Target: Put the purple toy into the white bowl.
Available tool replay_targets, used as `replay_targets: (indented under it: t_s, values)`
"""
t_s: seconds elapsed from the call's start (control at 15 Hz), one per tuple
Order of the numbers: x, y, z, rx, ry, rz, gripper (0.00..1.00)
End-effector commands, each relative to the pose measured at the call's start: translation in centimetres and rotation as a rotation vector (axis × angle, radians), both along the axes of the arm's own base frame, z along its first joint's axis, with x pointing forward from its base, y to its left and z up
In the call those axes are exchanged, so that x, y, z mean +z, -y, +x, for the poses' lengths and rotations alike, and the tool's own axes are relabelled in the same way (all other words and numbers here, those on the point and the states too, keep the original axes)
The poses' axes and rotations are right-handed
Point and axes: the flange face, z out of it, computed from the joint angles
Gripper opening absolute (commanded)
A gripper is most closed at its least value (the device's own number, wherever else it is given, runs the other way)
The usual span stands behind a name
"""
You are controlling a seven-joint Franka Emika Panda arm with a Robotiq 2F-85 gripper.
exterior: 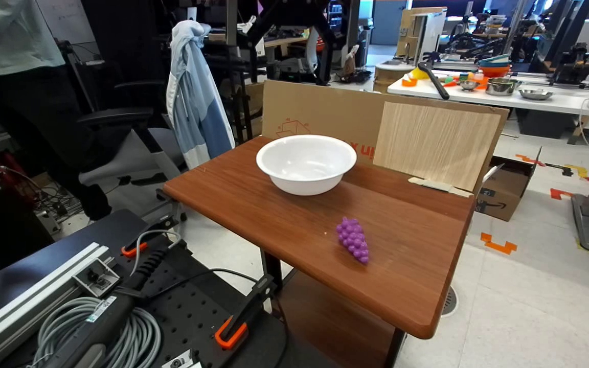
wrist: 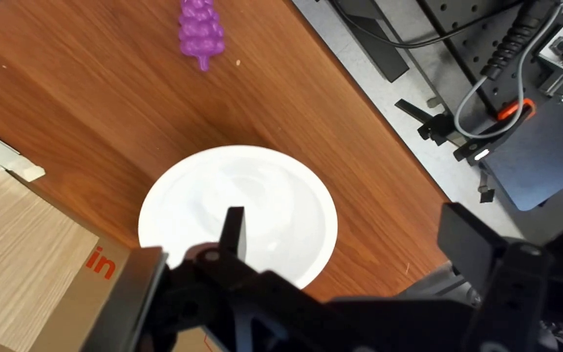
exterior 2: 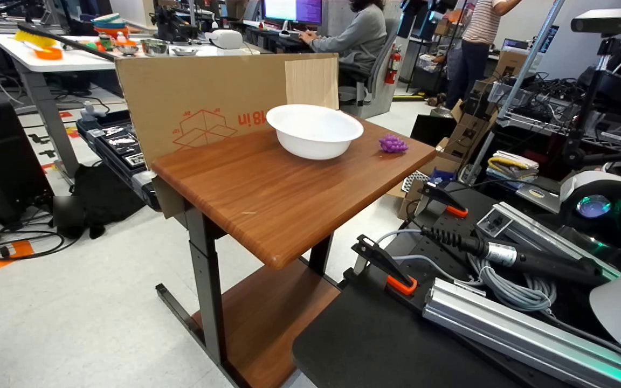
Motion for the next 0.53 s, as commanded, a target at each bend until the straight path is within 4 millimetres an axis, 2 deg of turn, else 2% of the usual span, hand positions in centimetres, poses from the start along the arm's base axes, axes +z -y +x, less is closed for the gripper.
replay_targets:
  t_s: [0.0, 0.13, 0.47]
  values:
    - [-0.6, 0.1, 0.7, -0.019, -0.002, -0.012, 1.0]
    - [-1.8, 0.6, 2.0, -0.002, -0.009, -0.035, 1.0]
    - [-7.4, 4.3, 8.2, -0.108, 0.016, -0.085, 1.0]
